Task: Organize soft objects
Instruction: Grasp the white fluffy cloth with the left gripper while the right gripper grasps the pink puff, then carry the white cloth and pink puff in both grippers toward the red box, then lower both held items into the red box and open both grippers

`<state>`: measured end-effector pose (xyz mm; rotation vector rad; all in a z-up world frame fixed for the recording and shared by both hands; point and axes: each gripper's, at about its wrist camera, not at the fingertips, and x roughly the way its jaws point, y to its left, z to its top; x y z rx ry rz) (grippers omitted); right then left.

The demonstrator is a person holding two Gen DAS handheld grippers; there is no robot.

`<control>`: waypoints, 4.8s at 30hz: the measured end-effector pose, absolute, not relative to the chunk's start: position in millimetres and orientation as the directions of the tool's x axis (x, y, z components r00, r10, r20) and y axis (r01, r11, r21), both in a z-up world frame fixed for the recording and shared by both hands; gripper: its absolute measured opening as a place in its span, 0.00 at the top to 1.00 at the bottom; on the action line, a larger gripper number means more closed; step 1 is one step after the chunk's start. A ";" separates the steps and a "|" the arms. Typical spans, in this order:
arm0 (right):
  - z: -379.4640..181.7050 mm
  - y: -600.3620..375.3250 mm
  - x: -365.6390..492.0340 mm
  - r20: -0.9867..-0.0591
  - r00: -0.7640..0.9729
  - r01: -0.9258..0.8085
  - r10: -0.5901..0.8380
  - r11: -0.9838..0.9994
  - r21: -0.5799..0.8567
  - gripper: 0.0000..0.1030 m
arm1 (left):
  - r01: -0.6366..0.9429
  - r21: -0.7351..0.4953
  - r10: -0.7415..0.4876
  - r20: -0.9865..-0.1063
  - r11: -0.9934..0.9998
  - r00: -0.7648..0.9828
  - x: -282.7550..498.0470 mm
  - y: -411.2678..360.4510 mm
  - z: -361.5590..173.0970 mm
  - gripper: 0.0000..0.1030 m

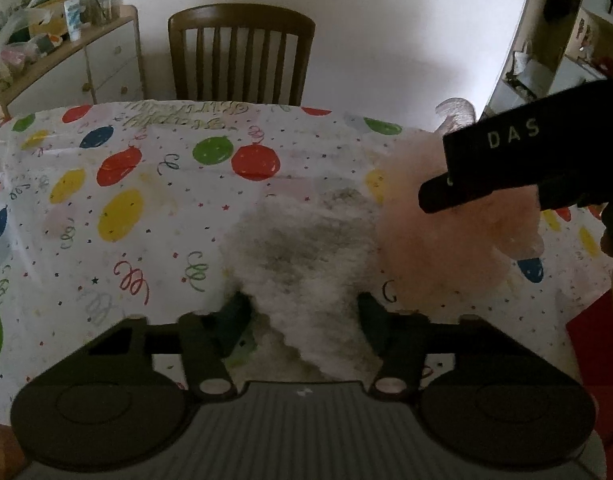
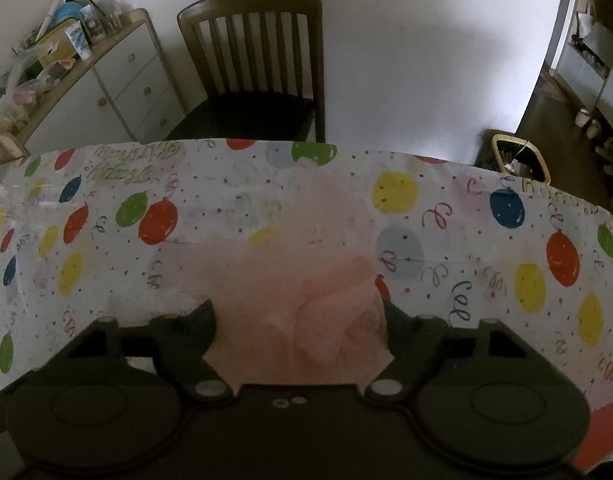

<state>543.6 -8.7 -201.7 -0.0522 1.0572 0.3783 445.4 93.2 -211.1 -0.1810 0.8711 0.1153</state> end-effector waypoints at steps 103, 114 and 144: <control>-150.6 -337.4 426.8 -0.817 0.548 -0.163 0.181 0.981 0.108 0.41 | 0.179 -0.224 -0.284 -0.819 0.958 0.498 438.9 -202.9 -131.9 0.77; -137.7 -348.1 409.0 -0.790 0.584 -0.180 0.187 0.979 0.098 0.31 | 0.182 -0.187 -0.257 -0.804 0.965 0.536 424.0 -203.0 -117.2 0.71; -64.0 -342.5 278.9 -0.559 0.766 -0.325 0.318 0.941 0.092 0.00 | 0.289 -0.134 -0.310 -0.590 0.948 0.745 293.4 -172.4 -30.7 0.18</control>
